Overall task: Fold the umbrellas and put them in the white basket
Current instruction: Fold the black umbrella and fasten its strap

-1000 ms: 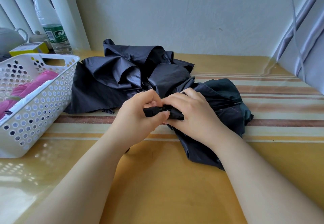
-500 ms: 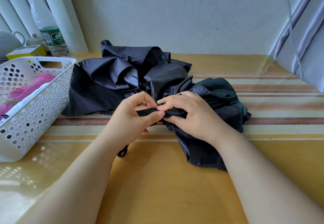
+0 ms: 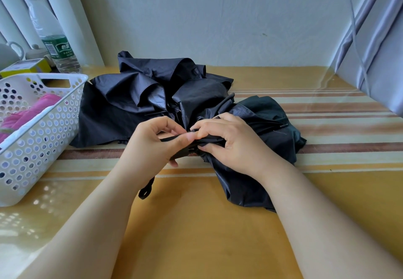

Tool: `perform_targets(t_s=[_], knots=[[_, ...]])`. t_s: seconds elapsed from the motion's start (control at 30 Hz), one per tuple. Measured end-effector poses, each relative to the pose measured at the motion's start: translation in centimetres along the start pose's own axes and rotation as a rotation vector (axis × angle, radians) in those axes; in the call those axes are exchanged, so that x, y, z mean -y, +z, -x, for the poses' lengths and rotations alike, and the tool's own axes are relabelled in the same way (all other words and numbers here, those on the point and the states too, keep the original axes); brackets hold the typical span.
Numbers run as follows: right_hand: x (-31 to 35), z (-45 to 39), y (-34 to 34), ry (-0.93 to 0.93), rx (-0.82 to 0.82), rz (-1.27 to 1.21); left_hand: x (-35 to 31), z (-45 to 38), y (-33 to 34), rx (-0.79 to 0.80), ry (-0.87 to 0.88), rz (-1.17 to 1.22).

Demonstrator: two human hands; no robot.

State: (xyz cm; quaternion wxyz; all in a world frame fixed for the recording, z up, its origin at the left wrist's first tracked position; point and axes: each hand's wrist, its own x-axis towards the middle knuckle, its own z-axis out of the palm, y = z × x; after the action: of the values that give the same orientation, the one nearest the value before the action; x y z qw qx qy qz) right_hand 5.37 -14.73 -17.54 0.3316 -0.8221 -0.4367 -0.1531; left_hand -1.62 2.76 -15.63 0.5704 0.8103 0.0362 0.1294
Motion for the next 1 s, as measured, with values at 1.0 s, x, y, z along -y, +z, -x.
perform_targets(t_s=[1.0], knots=[[0.87, -0.1, -0.04, 0.199, 0.054, -0.14, 0.3, -0.42, 0.83, -0.115, -0.127, -0.132]])
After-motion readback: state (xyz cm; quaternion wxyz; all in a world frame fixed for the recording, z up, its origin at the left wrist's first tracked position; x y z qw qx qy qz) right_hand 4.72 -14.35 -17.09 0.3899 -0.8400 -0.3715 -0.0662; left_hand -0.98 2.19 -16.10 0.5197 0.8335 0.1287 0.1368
